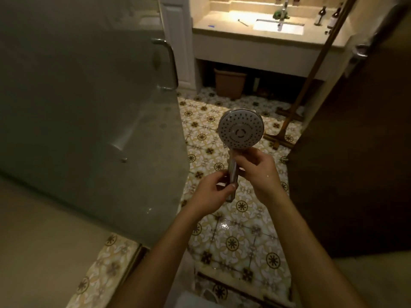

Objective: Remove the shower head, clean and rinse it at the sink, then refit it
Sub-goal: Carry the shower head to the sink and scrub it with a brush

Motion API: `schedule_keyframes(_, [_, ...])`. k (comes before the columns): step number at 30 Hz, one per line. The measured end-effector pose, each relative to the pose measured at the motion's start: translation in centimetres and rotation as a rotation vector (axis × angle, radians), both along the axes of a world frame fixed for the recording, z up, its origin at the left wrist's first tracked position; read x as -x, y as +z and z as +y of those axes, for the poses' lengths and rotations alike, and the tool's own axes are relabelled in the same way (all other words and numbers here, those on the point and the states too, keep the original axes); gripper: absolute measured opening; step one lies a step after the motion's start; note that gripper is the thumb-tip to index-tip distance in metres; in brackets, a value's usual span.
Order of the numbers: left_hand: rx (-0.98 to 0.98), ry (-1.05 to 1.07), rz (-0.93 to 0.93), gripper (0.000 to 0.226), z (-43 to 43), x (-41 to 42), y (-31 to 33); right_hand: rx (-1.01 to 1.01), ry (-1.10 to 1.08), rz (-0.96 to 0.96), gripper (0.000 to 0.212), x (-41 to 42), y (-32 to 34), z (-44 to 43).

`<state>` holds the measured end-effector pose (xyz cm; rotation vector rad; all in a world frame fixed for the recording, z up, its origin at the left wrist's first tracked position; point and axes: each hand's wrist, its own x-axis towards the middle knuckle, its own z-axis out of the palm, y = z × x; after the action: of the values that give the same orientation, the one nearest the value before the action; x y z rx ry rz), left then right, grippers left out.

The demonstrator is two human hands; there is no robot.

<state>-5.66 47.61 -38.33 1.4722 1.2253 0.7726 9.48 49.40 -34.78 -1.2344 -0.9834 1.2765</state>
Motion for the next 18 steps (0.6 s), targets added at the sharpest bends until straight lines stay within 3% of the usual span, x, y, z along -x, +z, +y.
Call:
schedule_keyframes(10, [-0.04,-0.137,0.008,0.034,6.8,-4.0,0.1,-0.048,-0.137,-0.028,0.016,-3.7,-0.4,4.8])
schedule_keyframes(18, [-0.028,-0.214,-0.022,0.028,17.3,-4.4,-0.5,-0.05,-0.199,-0.04,0.021,-4.0,-1.2,14.3])
